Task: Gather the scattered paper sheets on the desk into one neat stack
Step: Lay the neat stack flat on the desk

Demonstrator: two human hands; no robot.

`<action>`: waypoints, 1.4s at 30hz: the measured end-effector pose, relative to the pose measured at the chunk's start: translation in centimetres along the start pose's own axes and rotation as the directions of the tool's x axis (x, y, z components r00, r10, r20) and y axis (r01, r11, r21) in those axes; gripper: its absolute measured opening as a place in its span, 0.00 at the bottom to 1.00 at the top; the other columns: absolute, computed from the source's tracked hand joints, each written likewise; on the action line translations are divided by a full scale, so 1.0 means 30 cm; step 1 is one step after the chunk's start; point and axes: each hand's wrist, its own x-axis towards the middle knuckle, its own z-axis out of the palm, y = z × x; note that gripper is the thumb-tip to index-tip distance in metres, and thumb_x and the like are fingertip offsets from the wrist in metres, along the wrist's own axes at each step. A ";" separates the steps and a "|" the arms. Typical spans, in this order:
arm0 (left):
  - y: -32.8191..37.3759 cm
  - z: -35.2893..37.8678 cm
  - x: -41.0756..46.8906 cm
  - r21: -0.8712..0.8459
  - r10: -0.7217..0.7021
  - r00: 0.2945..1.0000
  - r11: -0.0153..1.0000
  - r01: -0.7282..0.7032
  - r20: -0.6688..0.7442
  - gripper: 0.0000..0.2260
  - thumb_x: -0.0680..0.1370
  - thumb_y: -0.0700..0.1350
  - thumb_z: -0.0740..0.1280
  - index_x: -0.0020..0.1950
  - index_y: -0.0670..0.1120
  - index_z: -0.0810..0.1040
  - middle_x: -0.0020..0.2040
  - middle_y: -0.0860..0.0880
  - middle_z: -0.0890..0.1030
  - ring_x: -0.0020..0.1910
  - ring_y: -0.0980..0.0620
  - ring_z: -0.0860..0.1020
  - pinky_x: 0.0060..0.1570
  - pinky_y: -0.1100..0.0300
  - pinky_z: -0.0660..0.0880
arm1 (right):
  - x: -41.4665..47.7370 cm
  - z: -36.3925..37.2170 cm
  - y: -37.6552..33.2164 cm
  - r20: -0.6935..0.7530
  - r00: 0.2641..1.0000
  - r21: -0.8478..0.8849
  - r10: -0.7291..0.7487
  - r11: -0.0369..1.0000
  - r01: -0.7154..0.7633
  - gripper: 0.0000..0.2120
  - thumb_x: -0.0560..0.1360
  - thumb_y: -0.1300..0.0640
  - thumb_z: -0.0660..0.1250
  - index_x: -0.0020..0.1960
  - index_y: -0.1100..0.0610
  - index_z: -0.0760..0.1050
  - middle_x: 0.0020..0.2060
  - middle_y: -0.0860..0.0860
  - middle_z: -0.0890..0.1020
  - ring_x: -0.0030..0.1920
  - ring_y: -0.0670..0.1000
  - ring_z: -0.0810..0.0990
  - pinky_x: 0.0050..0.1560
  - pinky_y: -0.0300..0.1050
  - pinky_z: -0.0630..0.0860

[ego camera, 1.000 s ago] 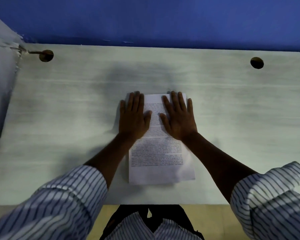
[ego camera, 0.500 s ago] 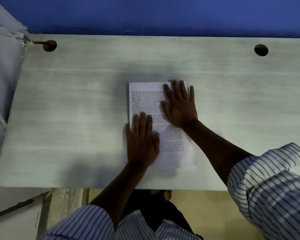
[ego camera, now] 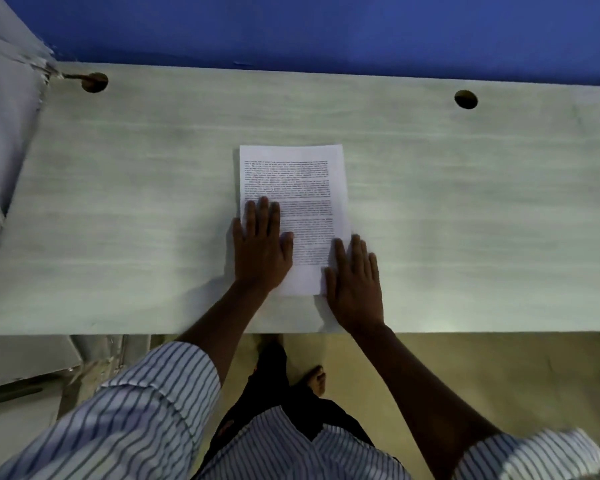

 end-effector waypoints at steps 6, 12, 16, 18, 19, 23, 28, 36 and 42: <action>0.048 -0.116 -0.191 -0.352 -0.477 0.876 0.809 0.471 0.074 0.36 0.78 0.49 0.68 0.80 0.38 0.55 0.78 0.38 0.61 0.77 0.40 0.60 0.74 0.47 0.63 | -0.091 -0.071 -0.010 0.007 0.996 0.111 0.091 0.990 -0.091 0.42 0.71 0.34 0.68 0.74 0.61 0.66 0.70 0.60 0.73 0.69 0.61 0.72 0.67 0.57 0.71; 0.091 -0.208 -0.309 -0.332 -0.549 0.827 0.763 0.555 0.122 0.26 0.78 0.45 0.68 0.74 0.39 0.67 0.65 0.38 0.77 0.64 0.39 0.76 0.59 0.49 0.74 | -0.096 -0.116 -0.037 0.074 0.986 0.198 0.146 0.967 -0.158 0.44 0.74 0.50 0.74 0.79 0.63 0.53 0.68 0.61 0.73 0.65 0.62 0.71 0.61 0.54 0.72; 0.066 -0.238 -0.274 -0.314 -0.543 0.828 0.769 0.557 0.140 0.17 0.78 0.44 0.68 0.63 0.38 0.74 0.59 0.39 0.81 0.57 0.39 0.81 0.53 0.50 0.78 | -0.091 -0.125 -0.054 0.110 0.980 0.201 0.166 0.962 -0.186 0.45 0.75 0.53 0.74 0.80 0.64 0.49 0.68 0.62 0.72 0.66 0.62 0.70 0.63 0.54 0.72; 0.063 -0.252 -0.264 -0.316 -0.548 0.822 0.762 0.566 0.152 0.14 0.77 0.44 0.69 0.59 0.38 0.75 0.58 0.39 0.82 0.55 0.38 0.81 0.52 0.50 0.78 | -0.091 -0.126 -0.059 0.120 0.978 0.200 0.173 0.960 -0.195 0.46 0.75 0.54 0.74 0.80 0.64 0.48 0.69 0.62 0.71 0.67 0.62 0.70 0.64 0.54 0.71; 0.065 -0.256 -0.262 -0.315 -0.549 0.821 0.760 0.569 0.157 0.14 0.77 0.44 0.69 0.59 0.38 0.76 0.58 0.39 0.82 0.55 0.38 0.81 0.52 0.50 0.78 | -0.090 -0.128 -0.061 0.125 0.976 0.199 0.178 0.959 -0.200 0.46 0.75 0.54 0.73 0.80 0.65 0.47 0.69 0.62 0.71 0.67 0.62 0.70 0.64 0.54 0.71; 0.063 -0.258 -0.260 -0.335 -0.558 0.812 0.743 0.580 0.167 0.14 0.76 0.43 0.70 0.58 0.39 0.76 0.58 0.39 0.82 0.55 0.38 0.81 0.53 0.50 0.79 | -0.093 -0.131 -0.072 0.121 0.977 0.197 0.173 0.961 -0.195 0.45 0.76 0.55 0.72 0.79 0.66 0.46 0.70 0.63 0.69 0.68 0.62 0.69 0.66 0.54 0.70; 0.050 -0.275 -0.246 -0.358 -0.581 0.791 0.708 0.608 0.194 0.14 0.76 0.43 0.70 0.58 0.38 0.77 0.59 0.40 0.82 0.55 0.39 0.81 0.52 0.53 0.77 | -0.097 -0.131 -0.081 0.124 0.978 0.177 0.169 0.966 -0.190 0.44 0.77 0.55 0.72 0.79 0.67 0.46 0.71 0.64 0.69 0.69 0.63 0.68 0.67 0.53 0.70; 0.037 -0.309 -0.231 -0.344 -0.596 0.772 0.693 0.633 0.219 0.19 0.78 0.44 0.69 0.66 0.38 0.76 0.63 0.40 0.80 0.61 0.40 0.79 0.59 0.52 0.75 | -0.101 -0.123 -0.078 0.116 0.977 0.192 0.182 0.960 -0.201 0.43 0.76 0.54 0.72 0.79 0.68 0.50 0.70 0.64 0.69 0.68 0.63 0.69 0.67 0.54 0.70; 0.006 -0.326 -0.189 -0.289 -0.582 0.771 0.715 0.637 0.258 0.21 0.78 0.48 0.68 0.67 0.38 0.74 0.64 0.39 0.80 0.62 0.39 0.78 0.59 0.52 0.75 | -0.086 -0.145 -0.079 0.166 0.967 0.192 0.194 0.955 -0.225 0.51 0.73 0.40 0.72 0.79 0.66 0.48 0.71 0.62 0.68 0.69 0.61 0.69 0.66 0.53 0.70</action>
